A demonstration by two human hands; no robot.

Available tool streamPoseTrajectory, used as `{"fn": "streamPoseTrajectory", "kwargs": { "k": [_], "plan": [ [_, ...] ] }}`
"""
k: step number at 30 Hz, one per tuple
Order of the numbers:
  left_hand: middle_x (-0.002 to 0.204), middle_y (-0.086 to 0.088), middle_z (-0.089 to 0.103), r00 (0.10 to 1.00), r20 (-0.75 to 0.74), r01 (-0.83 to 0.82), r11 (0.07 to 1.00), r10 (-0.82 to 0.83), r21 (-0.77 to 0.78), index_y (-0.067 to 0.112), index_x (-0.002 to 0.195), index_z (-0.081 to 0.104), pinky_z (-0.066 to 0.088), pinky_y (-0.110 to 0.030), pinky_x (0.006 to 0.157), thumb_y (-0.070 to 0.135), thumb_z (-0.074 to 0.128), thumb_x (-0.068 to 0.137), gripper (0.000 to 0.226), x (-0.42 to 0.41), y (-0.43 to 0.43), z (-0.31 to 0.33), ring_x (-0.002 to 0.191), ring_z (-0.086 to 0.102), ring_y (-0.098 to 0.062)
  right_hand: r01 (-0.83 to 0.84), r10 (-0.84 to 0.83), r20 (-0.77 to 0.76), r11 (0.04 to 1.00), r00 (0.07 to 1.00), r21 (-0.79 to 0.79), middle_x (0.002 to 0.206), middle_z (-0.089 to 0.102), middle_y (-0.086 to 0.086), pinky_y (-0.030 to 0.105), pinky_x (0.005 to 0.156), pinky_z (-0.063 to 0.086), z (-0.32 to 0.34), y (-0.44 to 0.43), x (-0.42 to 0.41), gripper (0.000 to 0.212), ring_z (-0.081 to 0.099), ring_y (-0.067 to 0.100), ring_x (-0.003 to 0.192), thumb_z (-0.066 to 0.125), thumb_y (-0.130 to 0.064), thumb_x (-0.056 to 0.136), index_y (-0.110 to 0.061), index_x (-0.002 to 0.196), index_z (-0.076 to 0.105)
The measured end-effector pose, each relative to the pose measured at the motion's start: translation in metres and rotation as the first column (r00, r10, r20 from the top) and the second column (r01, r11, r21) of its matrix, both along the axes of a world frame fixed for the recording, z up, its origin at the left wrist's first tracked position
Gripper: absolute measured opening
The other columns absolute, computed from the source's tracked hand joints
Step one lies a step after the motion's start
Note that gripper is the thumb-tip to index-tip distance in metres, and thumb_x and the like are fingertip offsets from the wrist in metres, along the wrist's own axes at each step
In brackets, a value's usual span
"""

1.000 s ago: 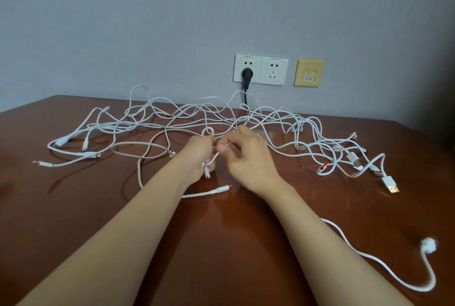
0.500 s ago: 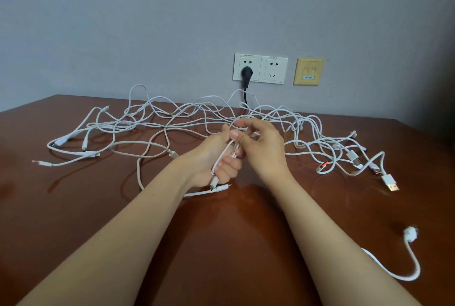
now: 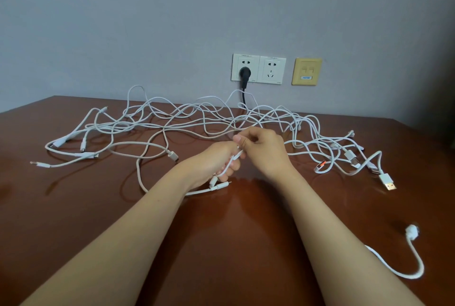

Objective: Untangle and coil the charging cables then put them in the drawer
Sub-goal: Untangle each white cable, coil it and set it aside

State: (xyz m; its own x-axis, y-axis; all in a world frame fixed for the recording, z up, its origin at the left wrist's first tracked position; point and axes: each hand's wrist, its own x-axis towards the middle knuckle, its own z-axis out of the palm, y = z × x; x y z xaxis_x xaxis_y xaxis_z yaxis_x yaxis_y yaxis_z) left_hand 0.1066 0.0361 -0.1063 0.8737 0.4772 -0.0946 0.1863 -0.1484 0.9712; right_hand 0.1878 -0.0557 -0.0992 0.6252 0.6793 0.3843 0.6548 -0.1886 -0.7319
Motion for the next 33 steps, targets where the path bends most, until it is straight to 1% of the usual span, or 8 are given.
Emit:
{"fn": "streamPoseTrajectory", "kwargs": {
  "k": [8, 13, 19, 22, 26, 29, 31, 33],
  "plan": [
    [0.066, 0.002, 0.041, 0.995, -0.058, 0.090, 0.983, -0.082, 0.157, 0.019, 0.071, 0.042, 0.032, -0.021, 0.054, 0.013, 0.025, 0.101, 0.035, -0.011, -0.014, 0.009, 0.058, 0.039, -0.010, 0.105, -0.099, 0.079, 0.992, 0.992, -0.070, 0.058, 0.054, -0.011, 0.027, 0.064, 0.034, 0.005, -0.005, -0.005, 0.022, 0.052, 0.017, 0.074, 0.061, -0.042, 0.085, -0.026, 0.070, 0.058],
    [0.060, 0.001, 0.041, 0.997, -0.048, 0.058, 0.994, -0.053, 0.093, 0.014, 0.076, 0.040, 0.035, -0.017, 0.042, -0.001, 0.029, 0.093, 0.026, -0.015, -0.017, 0.011, 0.043, 0.041, -0.008, 0.101, -0.100, 0.066, 0.995, 0.993, -0.024, 0.055, 0.055, -0.010, 0.027, 0.064, 0.035, 0.004, -0.005, -0.006, 0.023, 0.054, 0.017, 0.075, 0.057, -0.043, 0.088, -0.027, 0.071, 0.058],
    [0.029, 0.010, 0.027, 0.964, 0.067, -0.239, 0.952, 0.255, -0.190, 0.016, 0.072, 0.038, 0.013, -0.002, 0.034, 0.005, 0.024, 0.096, 0.031, -0.015, -0.004, 0.017, 0.021, 0.016, -0.003, 0.084, -0.076, 0.123, 0.995, 0.990, -0.059, 0.104, 0.065, 0.009, 0.034, 0.079, 0.037, 0.000, -0.002, -0.007, 0.027, 0.054, 0.032, 0.101, 0.036, -0.031, 0.100, -0.020, 0.105, 0.060],
    [0.032, 0.007, 0.028, 0.908, 0.110, -0.373, 0.900, 0.404, -0.226, 0.017, 0.073, 0.037, 0.013, -0.003, 0.034, 0.006, 0.026, 0.096, 0.028, -0.012, 0.002, 0.022, 0.021, 0.017, -0.004, 0.087, -0.070, 0.155, 0.991, 0.985, -0.102, 0.106, 0.065, 0.005, 0.030, 0.073, 0.033, -0.001, -0.003, -0.008, 0.023, 0.054, 0.028, 0.102, 0.037, -0.025, 0.098, -0.022, 0.109, 0.058],
    [0.057, -0.002, 0.032, 0.856, 0.202, -0.469, 0.879, 0.477, -0.089, 0.016, 0.077, 0.043, 0.021, -0.011, 0.034, 0.007, 0.025, 0.096, 0.028, -0.009, 0.003, 0.017, 0.040, 0.027, -0.016, 0.055, -0.038, 0.206, 0.995, 0.978, -0.079, 0.101, 0.066, 0.008, 0.033, 0.074, 0.039, -0.001, 0.000, -0.013, 0.020, 0.055, 0.030, 0.098, 0.040, -0.020, 0.097, -0.018, 0.105, 0.058],
    [0.071, -0.021, 0.050, 0.841, 0.283, -0.500, 0.862, 0.462, 0.079, 0.018, 0.082, 0.049, 0.041, -0.037, 0.056, 0.017, 0.027, 0.099, 0.027, -0.006, 0.002, 0.013, 0.070, 0.048, -0.050, 0.011, 0.005, 0.240, 0.998, 0.971, -0.067, 0.096, 0.066, 0.013, 0.039, 0.076, 0.045, -0.004, 0.002, -0.017, 0.017, 0.055, 0.036, 0.092, 0.041, -0.021, 0.097, -0.016, 0.102, 0.056],
    [0.099, -0.035, 0.055, 0.843, 0.291, -0.501, 0.857, 0.452, 0.119, 0.022, 0.077, 0.046, 0.044, -0.056, 0.077, 0.019, 0.029, 0.099, 0.028, -0.007, -0.001, 0.011, 0.097, 0.047, -0.057, -0.025, 0.042, 0.251, 0.997, 0.967, -0.068, 0.098, 0.066, 0.012, 0.043, 0.079, 0.046, -0.006, 0.005, -0.019, 0.017, 0.056, 0.036, 0.092, 0.041, -0.021, 0.097, -0.016, 0.102, 0.056],
    [0.095, -0.032, 0.058, 0.841, 0.300, -0.508, 0.848, 0.450, 0.153, 0.017, 0.079, 0.047, 0.043, -0.054, 0.077, 0.019, 0.030, 0.099, 0.026, -0.007, -0.004, 0.010, 0.090, 0.046, -0.055, -0.045, 0.066, 0.269, 0.996, 0.961, -0.082, 0.097, 0.066, 0.012, 0.043, 0.079, 0.046, -0.008, 0.007, -0.021, 0.019, 0.056, 0.037, 0.093, 0.040, -0.020, 0.097, -0.014, 0.102, 0.057]
  ]
}}
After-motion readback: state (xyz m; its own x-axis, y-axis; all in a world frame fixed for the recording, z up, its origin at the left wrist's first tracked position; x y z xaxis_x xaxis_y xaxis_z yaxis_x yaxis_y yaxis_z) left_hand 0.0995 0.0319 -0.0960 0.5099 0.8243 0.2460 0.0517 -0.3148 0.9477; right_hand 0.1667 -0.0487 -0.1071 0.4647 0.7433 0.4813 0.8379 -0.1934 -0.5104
